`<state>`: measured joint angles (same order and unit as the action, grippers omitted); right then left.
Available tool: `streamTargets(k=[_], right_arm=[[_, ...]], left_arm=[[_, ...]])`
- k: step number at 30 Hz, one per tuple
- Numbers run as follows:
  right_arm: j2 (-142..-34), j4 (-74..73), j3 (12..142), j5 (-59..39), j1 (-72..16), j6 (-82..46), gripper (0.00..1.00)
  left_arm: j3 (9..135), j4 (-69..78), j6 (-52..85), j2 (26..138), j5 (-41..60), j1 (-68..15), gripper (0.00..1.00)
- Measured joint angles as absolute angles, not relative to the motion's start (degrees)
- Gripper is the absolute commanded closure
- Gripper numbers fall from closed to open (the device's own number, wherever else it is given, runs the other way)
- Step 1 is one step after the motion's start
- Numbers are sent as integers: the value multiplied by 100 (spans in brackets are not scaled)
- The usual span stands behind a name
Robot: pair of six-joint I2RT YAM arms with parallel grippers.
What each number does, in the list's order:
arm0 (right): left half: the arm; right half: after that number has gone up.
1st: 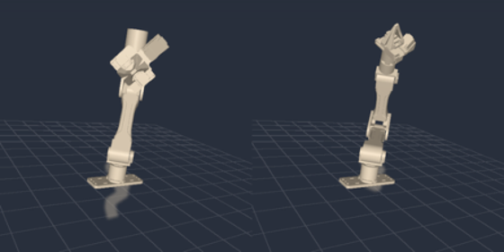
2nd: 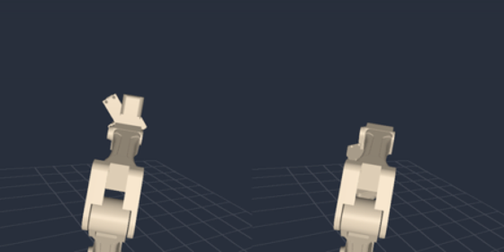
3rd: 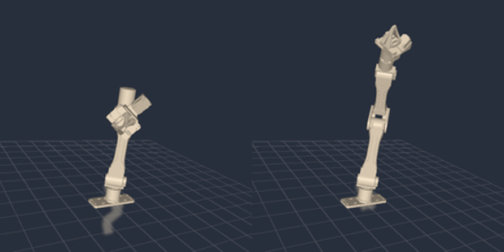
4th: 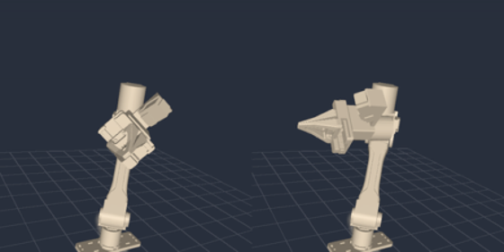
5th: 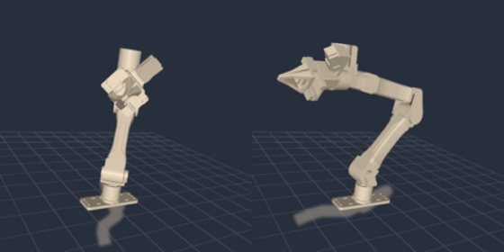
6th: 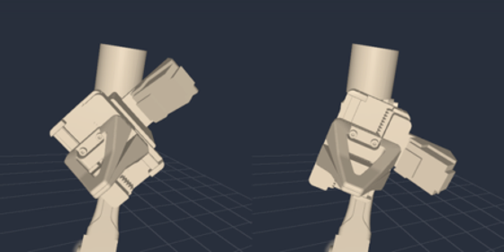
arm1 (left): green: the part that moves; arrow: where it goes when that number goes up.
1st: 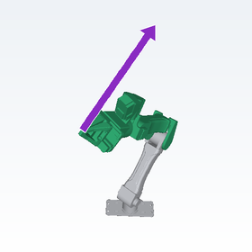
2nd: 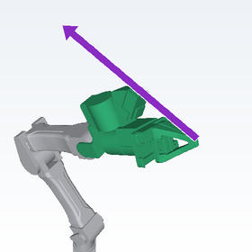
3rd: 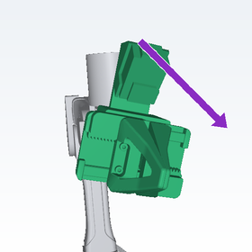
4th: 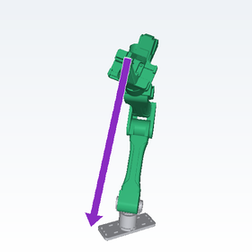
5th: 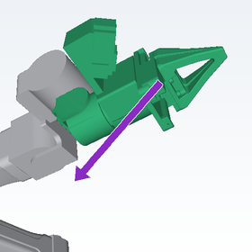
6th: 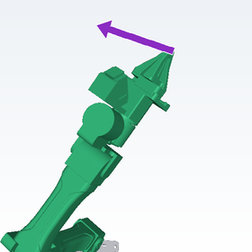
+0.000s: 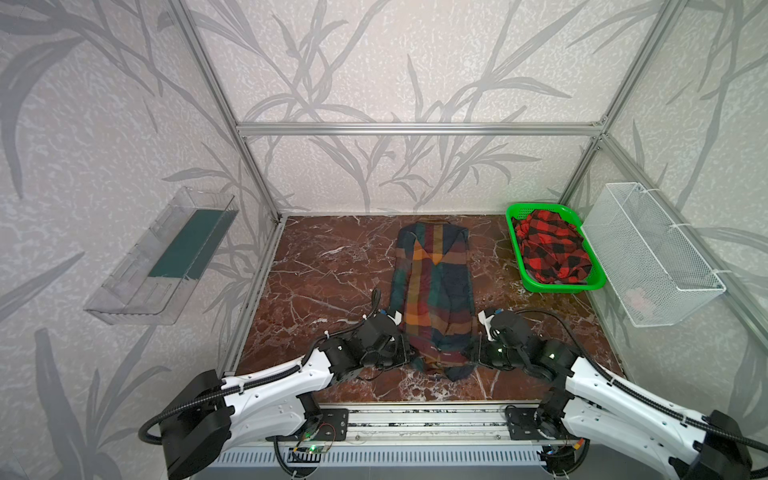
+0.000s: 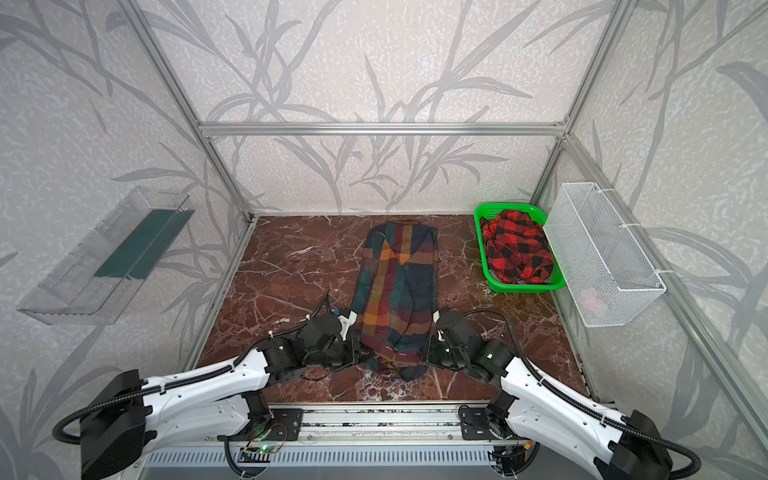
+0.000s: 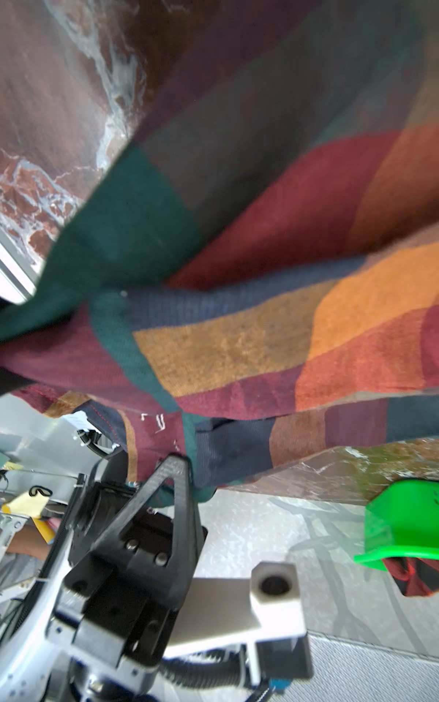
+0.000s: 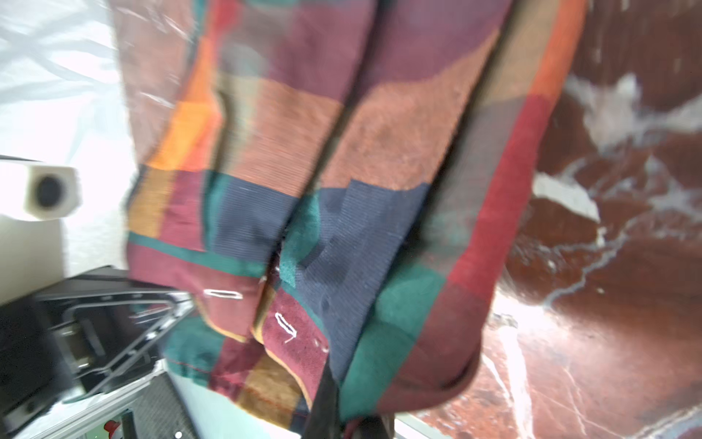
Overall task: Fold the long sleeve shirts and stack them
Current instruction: 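Lift the near end with both grippers and fold it toward the far end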
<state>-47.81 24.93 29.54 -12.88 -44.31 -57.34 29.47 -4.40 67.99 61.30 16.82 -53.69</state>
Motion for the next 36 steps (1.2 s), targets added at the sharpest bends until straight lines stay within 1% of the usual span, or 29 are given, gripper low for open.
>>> streamTargets(k=[5, 12, 22, 30, 36], right_arm=[[-4882, 2561, 3339, -1256, -4259, -5557, 100], [-5238, 2558, 3704, -1463, -3638, -5280, 100], [-5850, 2283, 3964, -1874, -3094, -5081, 100], [-6296, 2034, 4219, -2134, -2655, -4967, 100], [-6685, 1782, 4344, -2303, -2338, -4919, 100]], left_arm=[[3170, -794, 7013, 6121, 1509, -5256, 100], [3750, -1181, 7142, 6313, 1487, -4692, 100], [4460, -1466, 7188, 7352, 1813, -4185, 100], [5275, -1636, 6982, 7946, 2043, -3769, 100], [5629, -1710, 6825, 8486, 2270, -3465, 100]])
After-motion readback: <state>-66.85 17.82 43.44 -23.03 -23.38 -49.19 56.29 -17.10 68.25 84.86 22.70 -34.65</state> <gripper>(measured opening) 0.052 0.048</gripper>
